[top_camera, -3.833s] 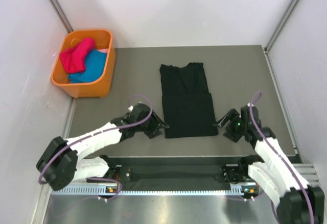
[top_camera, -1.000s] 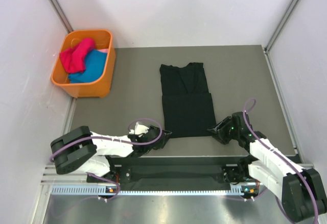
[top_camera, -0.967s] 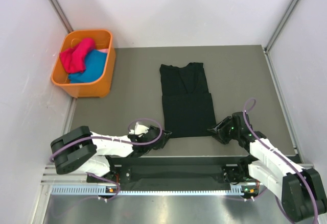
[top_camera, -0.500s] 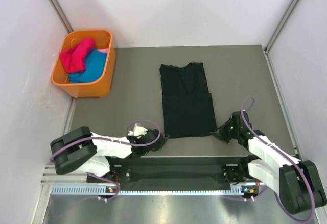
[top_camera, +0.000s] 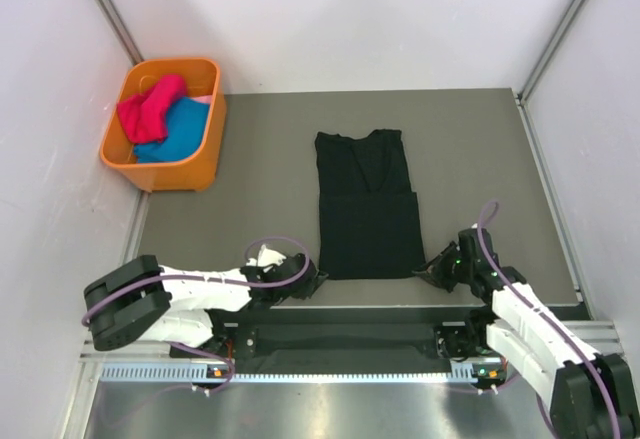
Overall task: Fold and stack the t-shirts
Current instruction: Fold the tshirt
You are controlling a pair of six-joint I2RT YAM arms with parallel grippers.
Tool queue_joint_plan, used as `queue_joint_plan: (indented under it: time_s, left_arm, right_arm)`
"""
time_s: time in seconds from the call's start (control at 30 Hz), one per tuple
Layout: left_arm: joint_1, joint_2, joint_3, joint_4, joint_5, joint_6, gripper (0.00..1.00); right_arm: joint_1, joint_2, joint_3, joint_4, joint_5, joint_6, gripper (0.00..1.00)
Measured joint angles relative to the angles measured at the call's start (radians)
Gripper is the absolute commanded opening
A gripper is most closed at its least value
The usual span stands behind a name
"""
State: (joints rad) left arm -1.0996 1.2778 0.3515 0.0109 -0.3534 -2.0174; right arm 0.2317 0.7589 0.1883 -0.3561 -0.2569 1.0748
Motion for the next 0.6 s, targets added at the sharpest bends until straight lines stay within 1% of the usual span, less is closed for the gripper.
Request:
queue_joint_plan:
  time_s: [0.23, 0.3, 0.37, 0.43, 0.6]
  left_arm:
    - [0.0, -0.034, 0.061, -0.137, 0.038, 0.005, 0.0]
    - [0.001, -0.055, 0.099, -0.198, 0.027, 0.005, 0.0]
    - [0.017, -0.083, 0.148, -0.258, 0.011, 0.008, 0.0]
    - [0.072, -0.098, 0.215, -0.314, 0.011, 0.019, 0.0]
    - [0.304, -0.055, 0.438, -0.359, 0.06, 0.214, 0.0]
  right_arm:
    - [0.001, -0.106, 0.018, -0.09, -0.01, -0.009, 0.0]
    - [0.001, -0.084, 0.057, -0.11, -0.01, -0.028, 0.0]
    - [0.002, -0.016, 0.13, -0.128, -0.008, -0.06, 0.0]
    - [0.002, 0.051, 0.208, -0.124, -0.004, -0.09, 0.0]
    - [0.004, 0.231, 0.429, -0.109, 0.0, -0.16, 0.0]
